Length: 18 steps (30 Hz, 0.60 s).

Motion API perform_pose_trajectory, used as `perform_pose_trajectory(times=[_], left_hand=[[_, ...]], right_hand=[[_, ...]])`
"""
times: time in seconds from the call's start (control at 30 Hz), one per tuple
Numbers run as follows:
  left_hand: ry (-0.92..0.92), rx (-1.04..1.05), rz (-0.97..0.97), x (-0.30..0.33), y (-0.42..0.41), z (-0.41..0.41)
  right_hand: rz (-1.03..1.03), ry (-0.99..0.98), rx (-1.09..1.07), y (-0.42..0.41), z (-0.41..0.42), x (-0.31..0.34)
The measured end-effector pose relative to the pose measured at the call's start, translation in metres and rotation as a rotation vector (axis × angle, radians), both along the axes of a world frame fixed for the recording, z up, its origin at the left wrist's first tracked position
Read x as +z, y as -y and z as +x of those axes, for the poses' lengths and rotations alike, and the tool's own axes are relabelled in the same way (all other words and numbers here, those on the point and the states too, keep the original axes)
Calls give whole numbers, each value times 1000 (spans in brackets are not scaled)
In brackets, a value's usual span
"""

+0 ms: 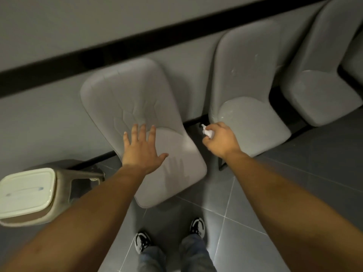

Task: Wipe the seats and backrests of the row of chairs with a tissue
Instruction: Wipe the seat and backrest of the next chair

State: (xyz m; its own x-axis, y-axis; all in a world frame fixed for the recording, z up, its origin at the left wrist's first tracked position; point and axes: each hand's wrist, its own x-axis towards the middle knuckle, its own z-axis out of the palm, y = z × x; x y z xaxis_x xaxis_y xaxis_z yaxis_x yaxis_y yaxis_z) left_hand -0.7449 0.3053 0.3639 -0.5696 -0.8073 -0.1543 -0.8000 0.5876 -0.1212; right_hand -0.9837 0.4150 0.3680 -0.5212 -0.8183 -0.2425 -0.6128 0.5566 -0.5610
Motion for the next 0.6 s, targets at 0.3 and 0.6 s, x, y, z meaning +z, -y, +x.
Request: perform_pose_trajectory(times=[0.3,0.6], left_hand=[[19,-116,-32,65,-37,-45],[-23,-212,79,67,-39,-81]], right_hand=[[-14,21,-63,-56,-25,60],[-1,-53,-144,-68,-59,82]])
